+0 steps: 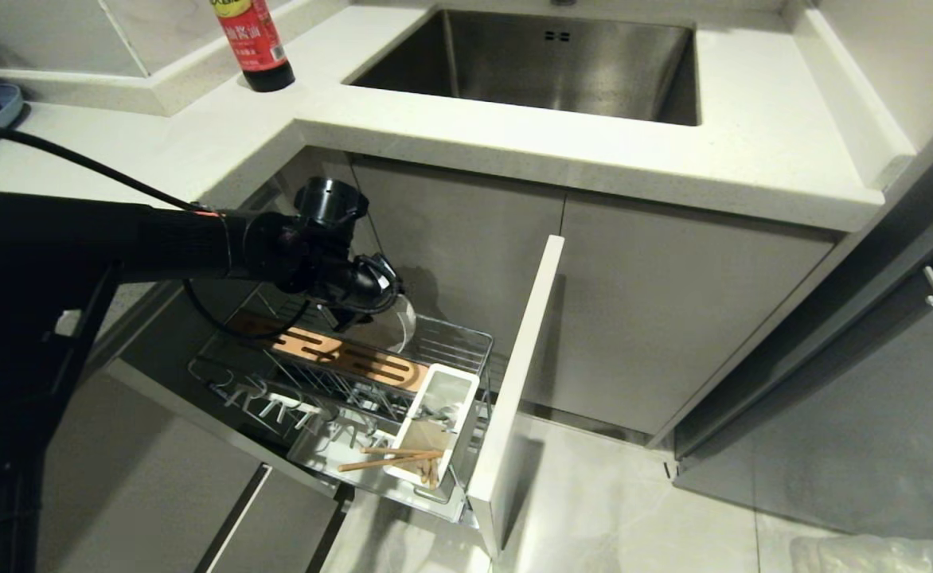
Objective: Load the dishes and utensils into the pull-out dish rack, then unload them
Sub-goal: Take the bowl out of the cupboard
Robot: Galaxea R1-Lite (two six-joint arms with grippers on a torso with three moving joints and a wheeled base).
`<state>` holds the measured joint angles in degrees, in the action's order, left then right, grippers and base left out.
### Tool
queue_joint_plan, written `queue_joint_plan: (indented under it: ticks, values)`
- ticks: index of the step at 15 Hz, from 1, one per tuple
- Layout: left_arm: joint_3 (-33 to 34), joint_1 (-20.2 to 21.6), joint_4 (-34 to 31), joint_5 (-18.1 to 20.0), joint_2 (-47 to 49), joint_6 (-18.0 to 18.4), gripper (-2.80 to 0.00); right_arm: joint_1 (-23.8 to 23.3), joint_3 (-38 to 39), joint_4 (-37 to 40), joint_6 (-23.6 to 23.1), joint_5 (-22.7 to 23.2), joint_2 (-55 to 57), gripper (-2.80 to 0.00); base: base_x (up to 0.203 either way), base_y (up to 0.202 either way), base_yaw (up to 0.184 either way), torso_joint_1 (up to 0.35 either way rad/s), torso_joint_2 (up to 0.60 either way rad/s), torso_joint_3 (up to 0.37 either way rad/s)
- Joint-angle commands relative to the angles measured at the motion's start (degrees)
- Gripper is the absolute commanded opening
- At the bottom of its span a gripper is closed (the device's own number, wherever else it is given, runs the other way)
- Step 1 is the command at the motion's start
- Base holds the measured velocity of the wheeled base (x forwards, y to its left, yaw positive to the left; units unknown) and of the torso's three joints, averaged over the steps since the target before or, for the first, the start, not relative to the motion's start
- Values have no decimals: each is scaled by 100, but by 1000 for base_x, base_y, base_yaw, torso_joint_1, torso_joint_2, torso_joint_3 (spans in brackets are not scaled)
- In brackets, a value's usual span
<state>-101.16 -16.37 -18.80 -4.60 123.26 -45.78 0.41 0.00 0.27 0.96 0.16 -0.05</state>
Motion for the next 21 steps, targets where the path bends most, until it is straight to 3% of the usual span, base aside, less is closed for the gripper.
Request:
queue_joint_plan:
  ticks: [1, 11, 17, 21]
  values:
    - [-26, 2, -11, 2, 31, -20, -280, 1, 0, 0, 0, 2, 4, -280, 0, 0, 0, 0, 0, 0]
    - [-2, -112, -79, 284, -264, -56, -280, 2, -6, 0, 0, 2, 5, -280, 0, 0, 0, 0, 0, 0]
    - [183, -179, -92, 293, -1019, -72, -280, 2, 0, 0, 0, 2, 5, -280, 0, 0, 0, 0, 0, 0]
    - [373, -469, -427, 292, -1709, -137, -280, -3, 0, 0, 0, 2, -4, -280, 0, 0, 0, 0, 0, 0]
